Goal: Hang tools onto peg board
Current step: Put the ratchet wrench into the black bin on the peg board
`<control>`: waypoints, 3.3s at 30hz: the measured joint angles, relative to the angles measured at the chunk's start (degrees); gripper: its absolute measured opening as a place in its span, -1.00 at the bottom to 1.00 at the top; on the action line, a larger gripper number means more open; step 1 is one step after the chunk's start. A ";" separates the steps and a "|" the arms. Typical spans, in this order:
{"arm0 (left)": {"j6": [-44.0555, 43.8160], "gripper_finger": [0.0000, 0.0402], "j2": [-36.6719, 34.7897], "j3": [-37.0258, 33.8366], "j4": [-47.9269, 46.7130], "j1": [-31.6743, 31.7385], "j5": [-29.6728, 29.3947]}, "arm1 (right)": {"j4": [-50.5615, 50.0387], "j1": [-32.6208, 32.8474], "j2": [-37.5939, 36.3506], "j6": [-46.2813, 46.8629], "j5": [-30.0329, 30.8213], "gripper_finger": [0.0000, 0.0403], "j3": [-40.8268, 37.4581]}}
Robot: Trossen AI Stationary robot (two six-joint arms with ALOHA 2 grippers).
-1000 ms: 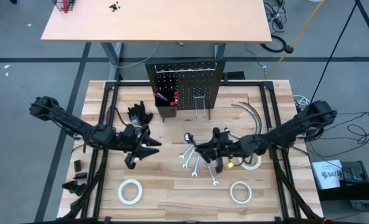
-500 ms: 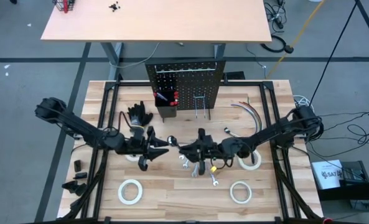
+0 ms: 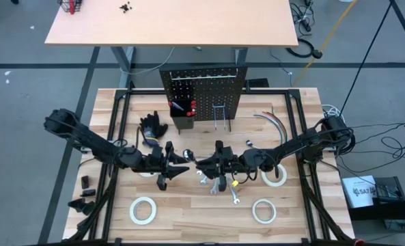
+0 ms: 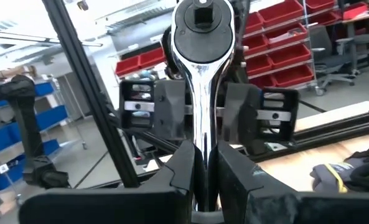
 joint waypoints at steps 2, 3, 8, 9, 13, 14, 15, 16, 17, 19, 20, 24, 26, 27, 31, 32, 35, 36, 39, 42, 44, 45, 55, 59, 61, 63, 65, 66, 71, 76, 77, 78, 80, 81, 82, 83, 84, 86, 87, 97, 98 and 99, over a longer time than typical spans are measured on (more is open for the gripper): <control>0.10 -0.21 0.90 0.00 3.09 0.00 -0.02 | -0.10 0.01 0.00 0.01 -0.03 -0.82 0.00; 0.54 -0.16 1.21 0.00 4.59 0.07 -0.13 | -0.22 0.02 0.00 0.08 -0.04 -0.82 0.00; 3.19 0.03 2.56 0.43 6.07 0.15 -0.42 | -0.22 -0.02 0.00 0.31 -0.03 -0.82 0.00; 3.17 0.06 3.02 0.97 6.01 0.15 -0.42 | -0.22 -0.02 0.00 0.62 -0.03 -0.82 0.00; 4.93 0.09 5.08 3.90 6.04 0.25 -0.40 | -0.52 -0.02 0.00 1.70 -0.01 -0.82 0.00; 6.23 0.09 5.68 4.68 6.07 0.38 -0.43 | -0.65 -0.02 0.00 1.70 -0.01 -0.82 0.00; 7.45 0.09 6.25 5.46 6.02 0.61 -0.57 | -0.66 -0.02 0.00 1.70 -0.03 -0.82 0.00; 8.00 0.09 6.80 6.17 5.93 0.89 -0.65 | -0.62 -0.02 0.00 1.70 -0.01 -0.82 0.00; 8.08 0.09 7.30 6.81 5.89 1.27 -0.71 | -0.57 0.00 0.00 1.70 -0.01 -0.82 0.00; 7.65 0.09 8.08 7.92 5.99 2.02 -0.80 | -0.57 0.00 0.00 1.70 -0.01 -0.82 0.00; 7.67 0.10 8.24 8.22 5.97 2.30 -0.81 | -0.59 0.03 0.00 1.70 -0.01 -0.82 0.00; 7.65 0.09 8.17 8.61 6.30 2.57 -0.80 | -0.57 0.25 0.00 1.67 0.01 -0.82 0.00; 7.67 0.09 8.09 8.61 6.33 2.51 -0.78 | -0.57 0.38 0.00 1.63 0.04 -0.82 0.00; 7.65 0.09 8.07 8.61 6.31 2.51 -0.74 | -0.59 0.42 0.00 1.61 0.10 -0.82 0.00; 7.67 0.08 8.07 8.61 6.24 2.49 -0.69 | -0.67 0.44 0.00 1.51 0.20 -0.82 0.00; 7.73 0.06 8.07 8.61 6.21 2.48 -0.68 | -0.68 0.44 0.00 1.51 0.19 -0.82 0.00; 10.58 -0.06 8.07 8.61 6.15 2.47 -0.63 | -1.01 0.42 0.00 1.51 0.23 -0.82 0.00; 12.10 -0.12 8.07 8.61 6.04 2.47 -0.66 | -1.21 0.42 0.00 1.45 0.16 -0.82 0.00; 13.77 -0.35 8.07 8.61 5.73 2.47 -0.57 | -1.28 0.42 -0.01 1.43 0.11 -0.82 0.00; 13.46 -0.59 8.09 8.57 5.09 2.47 -0.38 | -1.07 0.42 -0.02 1.04 -0.06 -0.82 0.00; 12.85 -0.74 8.09 8.57 4.12 2.47 0.41 | -1.09 0.39 -0.07 0.70 -0.18 -0.82 0.00; 12.85 -0.75 8.09 8.57 3.96 2.47 1.26 | -1.13 0.39 -0.07 0.57 -0.20 -0.82 0.00; 12.46 -0.75 8.09 8.57 3.71 2.45 3.26 | -1.33 0.44 -0.07 3.20 -0.01 -0.61 0.00; 12.51 -0.75 8.09 8.57 3.73 2.44 3.26 | -1.35 0.48 -0.07 3.21 -1.91 -0.61 0.00; 12.59 -0.75 7.93 8.57 3.18 2.37 3.31 | -1.39 0.44 -0.07 3.37 -3.85 -0.60 0.00; 12.57 -0.75 7.27 8.57 1.49 2.38 3.63 | -1.94 0.47 -0.12 4.50 -4.11 -0.58 0.00; 12.57 -0.75 6.47 8.56 -0.54 2.38 3.57 | -3.22 0.44 -0.23 6.04 -4.18 -0.56 0.00; 12.53 -0.75 6.23 8.55 -1.11 2.40 3.56 | -4.32 0.44 -0.33 6.80 -4.49 -0.54 0.00; 12.10 -0.75 5.27 8.52 -4.89 2.38 4.23 | -7.90 0.44 -0.44 9.19 -6.71 -0.48 0.02; 7.81 -0.75 5.15 8.54 -8.29 2.21 4.70 | -8.94 0.50 -0.39 9.24 -8.06 -0.43 -0.01; 7.19 -0.75 5.14 8.55 -8.76 2.16 4.81 | -9.15 0.46 -0.37 9.23 -9.18 -0.42 -0.04; 6.48 -0.75 5.14 8.57 -9.27 2.00 4.83 | -9.71 0.41 -0.35 9.32 -10.24 -0.42 -0.04; 6.02 -0.75 5.17 8.57 -10.14 1.92 5.15 | -13.18 0.43 -0.35 9.95 -11.14 -0.41 0.77; 5.94 -0.75 5.19 8.57 -10.67 1.92 5.24 | -15.73 0.44 -0.35 10.21 -11.22 -0.41 1.59; 5.85 -0.75 5.20 8.55 -11.28 1.92 5.19 | -18.55 0.44 -0.35 10.36 -11.24 -0.41 2.62; 5.27 -0.75 5.21 8.55 -11.77 1.92 5.04 | -21.81 0.44 -0.35 10.30 -11.26 -0.41 3.92; 4.31 -0.75 5.19 8.55 -12.61 1.92 4.70 | -25.05 0.44 -0.35 9.95 -11.20 -0.41 5.18; 2.72 -0.75 5.21 8.55 -14.02 1.94 4.27 | -31.54 0.44 -0.35 8.85 -10.51 -0.41 7.81; 2.50 -0.75 5.21 8.53 -14.35 1.93 4.04 | -34.03 0.46 -0.35 7.98 -9.95 -0.41 8.93; 2.99 -0.75 5.16 8.57 -13.05 1.60 1.35 | -39.32 -0.25 -0.28 5.23 -7.36 -0.41 13.18; 2.99 -0.75 5.18 8.57 -13.19 1.56 1.05 | -39.03 -0.26 -0.28 5.54 -6.26 -0.41 13.19; 3.00 -0.75 5.22 8.55 -13.23 1.38 0.58 | -38.75 -0.26 -0.28 5.61 -4.97 -0.41 13.26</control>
